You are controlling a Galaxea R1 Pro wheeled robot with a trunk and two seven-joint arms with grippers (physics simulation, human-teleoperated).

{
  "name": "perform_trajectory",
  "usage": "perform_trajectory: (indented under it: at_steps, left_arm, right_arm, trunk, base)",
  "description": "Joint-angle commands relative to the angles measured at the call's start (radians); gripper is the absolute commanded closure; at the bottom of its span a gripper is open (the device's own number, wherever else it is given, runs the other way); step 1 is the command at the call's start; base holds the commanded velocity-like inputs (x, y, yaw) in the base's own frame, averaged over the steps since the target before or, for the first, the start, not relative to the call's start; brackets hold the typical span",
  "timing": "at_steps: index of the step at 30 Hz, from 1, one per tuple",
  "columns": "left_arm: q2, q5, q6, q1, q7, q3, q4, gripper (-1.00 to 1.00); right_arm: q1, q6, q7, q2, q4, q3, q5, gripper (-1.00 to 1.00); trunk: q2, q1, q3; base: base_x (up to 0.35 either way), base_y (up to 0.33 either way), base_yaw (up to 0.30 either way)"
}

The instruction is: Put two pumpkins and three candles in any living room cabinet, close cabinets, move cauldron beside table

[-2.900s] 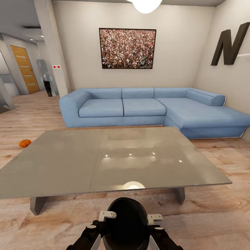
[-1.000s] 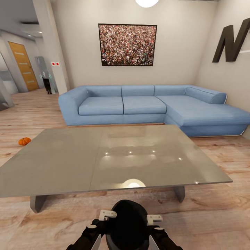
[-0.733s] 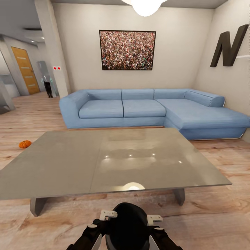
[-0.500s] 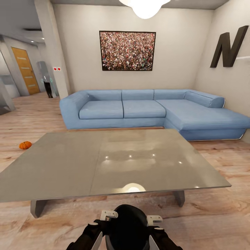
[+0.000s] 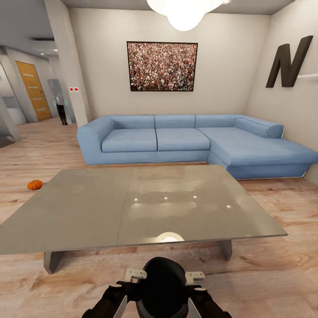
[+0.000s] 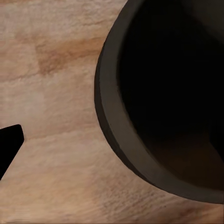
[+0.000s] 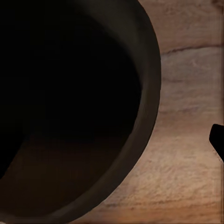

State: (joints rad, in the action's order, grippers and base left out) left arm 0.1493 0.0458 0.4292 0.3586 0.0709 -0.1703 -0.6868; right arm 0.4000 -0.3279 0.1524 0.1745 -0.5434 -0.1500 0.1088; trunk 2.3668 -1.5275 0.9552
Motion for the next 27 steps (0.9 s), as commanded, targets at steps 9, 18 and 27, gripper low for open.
perform_trajectory:
  at_steps: [9,18,27]
  left_arm:
    - [0.004,0.005,-0.045,0.000,0.009,0.000,0.002,-1.00]
    - [0.004,0.006,-0.096,0.000,0.009,-0.001,0.001,-1.00]
    - [0.007,0.006,-0.090,0.000,0.010,-0.002,-0.002,-1.00]
  right_arm:
    - [0.000,0.016,0.007,-0.002,-0.003,-0.003,0.017,-1.00]
    - [0.000,0.015,0.006,-0.003,-0.003,-0.001,0.023,-1.00]
    - [0.000,-0.005,0.006,-0.003,-0.001,0.005,0.023,-1.00]
  trunk:
    - [-0.014,0.008,-0.005]
    - [-0.077,0.042,-0.033]
    - [-0.140,0.077,-0.062]
  base:
    - [0.000,0.000,0.000]
    - [0.000,0.000,0.000]
    - [0.000,0.000,0.000]
